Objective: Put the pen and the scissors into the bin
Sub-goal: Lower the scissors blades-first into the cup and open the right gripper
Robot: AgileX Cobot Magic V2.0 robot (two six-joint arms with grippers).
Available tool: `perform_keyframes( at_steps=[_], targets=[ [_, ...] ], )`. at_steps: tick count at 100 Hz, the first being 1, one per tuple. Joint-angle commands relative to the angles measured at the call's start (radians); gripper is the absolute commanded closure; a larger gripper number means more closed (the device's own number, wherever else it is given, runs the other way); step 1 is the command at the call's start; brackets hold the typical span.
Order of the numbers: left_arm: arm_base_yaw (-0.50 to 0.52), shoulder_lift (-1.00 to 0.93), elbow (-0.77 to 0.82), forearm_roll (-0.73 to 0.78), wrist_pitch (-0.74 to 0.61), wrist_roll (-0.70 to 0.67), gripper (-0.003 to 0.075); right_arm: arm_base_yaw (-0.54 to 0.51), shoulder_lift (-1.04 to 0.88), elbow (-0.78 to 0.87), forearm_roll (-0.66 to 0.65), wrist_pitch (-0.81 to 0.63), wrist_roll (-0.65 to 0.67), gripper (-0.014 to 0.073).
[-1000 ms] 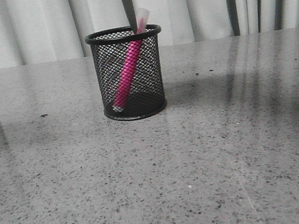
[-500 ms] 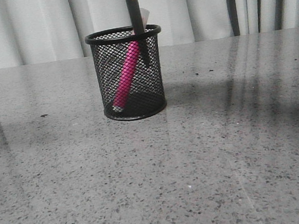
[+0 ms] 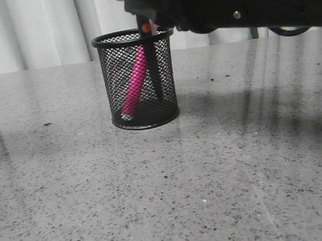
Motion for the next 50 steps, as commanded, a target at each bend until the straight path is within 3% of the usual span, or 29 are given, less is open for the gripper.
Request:
perform_keyframes(
  at_steps=[1, 17, 39, 50],
  targets=[
    [0.002, -0.015, -0.025, -0.008, -0.068, 0.001, 0.0386, 0.004, -0.025, -0.019, -0.036, -0.116, 0.001, 0.0657],
    [0.002, -0.015, -0.025, -0.008, -0.068, 0.001, 0.0386, 0.004, -0.025, -0.019, -0.046, -0.118, 0.001, 0.0627],
    [0.002, -0.015, -0.025, -0.008, -0.068, 0.001, 0.0386, 0.004, -0.025, -0.019, -0.048, -0.118, 0.001, 0.0356],
    [0.002, -0.015, -0.025, -0.008, -0.068, 0.001, 0.0386, 0.004, -0.025, -0.019, -0.048, -0.126, 0.001, 0.0335]
  ],
)
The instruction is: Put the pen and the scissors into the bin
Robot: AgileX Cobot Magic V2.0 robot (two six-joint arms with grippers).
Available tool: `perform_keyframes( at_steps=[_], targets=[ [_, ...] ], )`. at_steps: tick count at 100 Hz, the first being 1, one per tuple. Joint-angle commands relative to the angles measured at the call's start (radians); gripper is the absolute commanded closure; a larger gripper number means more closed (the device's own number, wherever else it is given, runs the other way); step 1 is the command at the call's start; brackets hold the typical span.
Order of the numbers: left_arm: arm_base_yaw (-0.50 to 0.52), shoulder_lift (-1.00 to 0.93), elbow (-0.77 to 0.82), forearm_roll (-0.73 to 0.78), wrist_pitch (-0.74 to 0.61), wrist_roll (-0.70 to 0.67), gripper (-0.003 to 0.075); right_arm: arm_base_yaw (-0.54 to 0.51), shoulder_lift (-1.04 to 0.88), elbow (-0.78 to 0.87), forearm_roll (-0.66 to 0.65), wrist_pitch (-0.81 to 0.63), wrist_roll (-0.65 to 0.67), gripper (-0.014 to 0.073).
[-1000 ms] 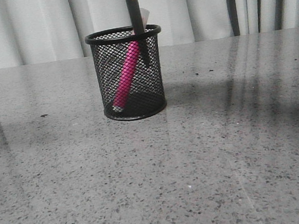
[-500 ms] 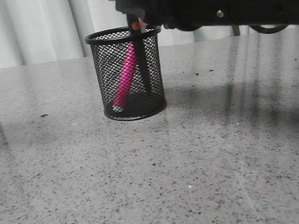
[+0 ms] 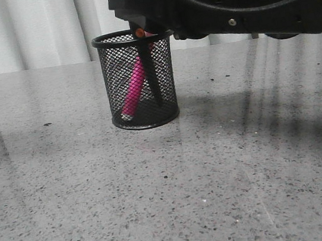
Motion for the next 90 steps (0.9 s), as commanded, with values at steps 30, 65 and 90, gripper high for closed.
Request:
perform_keyframes(
  at_steps=[30, 65, 90],
  targets=[
    [0.002, -0.015, -0.025, -0.008, -0.068, 0.001, 0.0386, -0.008, -0.065, -0.011, -0.011, -0.131, 0.001, 0.0349],
    [0.002, -0.018, -0.025, -0.008, -0.062, 0.001, 0.0479, -0.115, -0.309, -0.009, 0.003, 0.19, -0.064, 0.0655],
    [0.002, -0.055, 0.006, -0.003, -0.062, 0.002, 0.074, -0.232, -0.6, -0.007, 0.003, 0.597, -0.143, 0.0655]
  ],
)
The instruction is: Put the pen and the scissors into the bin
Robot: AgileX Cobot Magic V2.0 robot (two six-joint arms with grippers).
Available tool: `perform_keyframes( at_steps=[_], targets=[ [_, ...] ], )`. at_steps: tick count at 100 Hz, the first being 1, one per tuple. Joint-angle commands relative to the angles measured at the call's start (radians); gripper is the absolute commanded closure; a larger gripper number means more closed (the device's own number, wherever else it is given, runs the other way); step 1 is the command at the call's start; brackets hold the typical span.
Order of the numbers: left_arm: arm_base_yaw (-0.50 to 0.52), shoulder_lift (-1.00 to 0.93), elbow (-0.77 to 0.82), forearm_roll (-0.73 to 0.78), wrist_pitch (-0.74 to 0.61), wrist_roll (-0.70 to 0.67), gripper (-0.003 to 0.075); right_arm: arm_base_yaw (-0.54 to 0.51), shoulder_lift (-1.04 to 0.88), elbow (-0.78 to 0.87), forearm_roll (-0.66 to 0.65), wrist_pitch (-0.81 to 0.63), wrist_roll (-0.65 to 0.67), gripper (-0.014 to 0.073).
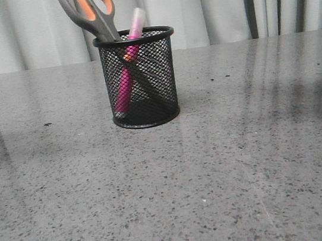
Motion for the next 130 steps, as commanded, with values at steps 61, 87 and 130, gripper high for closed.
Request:
perform_keyframes(
  at_steps=[61, 87, 130],
  targets=[
    [0.002, -0.614, 0.551, -0.032, -0.34, 0.002, 0.074, -0.103, -0.797, 0.458, 0.0, 0.169, -0.028, 0.0655],
    [0.002, -0.811, 0.675, -0.126, -0.338, 0.002, 0.074, -0.103, -0.92, 0.504, 0.0, 0.216, -0.028, 0.0659],
    [0.002, -0.825, 0.68, -0.158, -0.347, 0.002, 0.074, -0.103, -0.918, 0.504, 0.0, 0.219, -0.028, 0.0659]
  ],
)
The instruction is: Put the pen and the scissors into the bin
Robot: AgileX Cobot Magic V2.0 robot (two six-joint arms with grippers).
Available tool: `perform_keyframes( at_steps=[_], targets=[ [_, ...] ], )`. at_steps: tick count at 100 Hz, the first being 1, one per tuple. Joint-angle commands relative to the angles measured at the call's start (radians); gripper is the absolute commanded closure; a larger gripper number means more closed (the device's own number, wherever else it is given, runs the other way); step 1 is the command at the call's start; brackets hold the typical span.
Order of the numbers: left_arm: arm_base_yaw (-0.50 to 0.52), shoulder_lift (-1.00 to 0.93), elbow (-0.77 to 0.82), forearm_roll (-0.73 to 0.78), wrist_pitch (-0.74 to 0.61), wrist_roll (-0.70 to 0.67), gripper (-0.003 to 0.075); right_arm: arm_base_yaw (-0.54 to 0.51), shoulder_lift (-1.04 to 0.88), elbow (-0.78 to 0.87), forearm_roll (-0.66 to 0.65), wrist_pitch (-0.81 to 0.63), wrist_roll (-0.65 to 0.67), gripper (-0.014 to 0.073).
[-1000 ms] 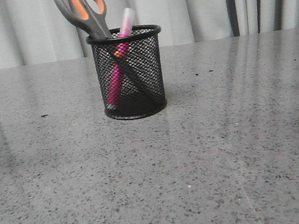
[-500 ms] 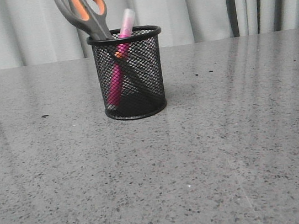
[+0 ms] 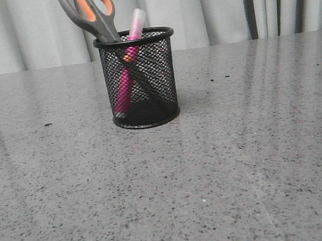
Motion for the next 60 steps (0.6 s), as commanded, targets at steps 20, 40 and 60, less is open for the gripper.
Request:
perform_keyframes(
  at_steps=[20, 40, 60],
  targets=[
    [0.002, 0.009, -0.026, -0.007, -0.075, 0.002, 0.074, -0.007, 0.008, -0.027, -0.003, -0.072, -0.009, 0.0659],
    [0.002, 0.009, -0.026, -0.007, -0.076, 0.002, 0.074, -0.007, 0.008, -0.027, -0.003, -0.072, -0.009, 0.0659],
    [0.031, 0.006, -0.009, 0.221, -0.045, -0.049, 0.074, -0.007, 0.008, -0.027, -0.003, -0.072, -0.009, 0.0659]
  ],
)
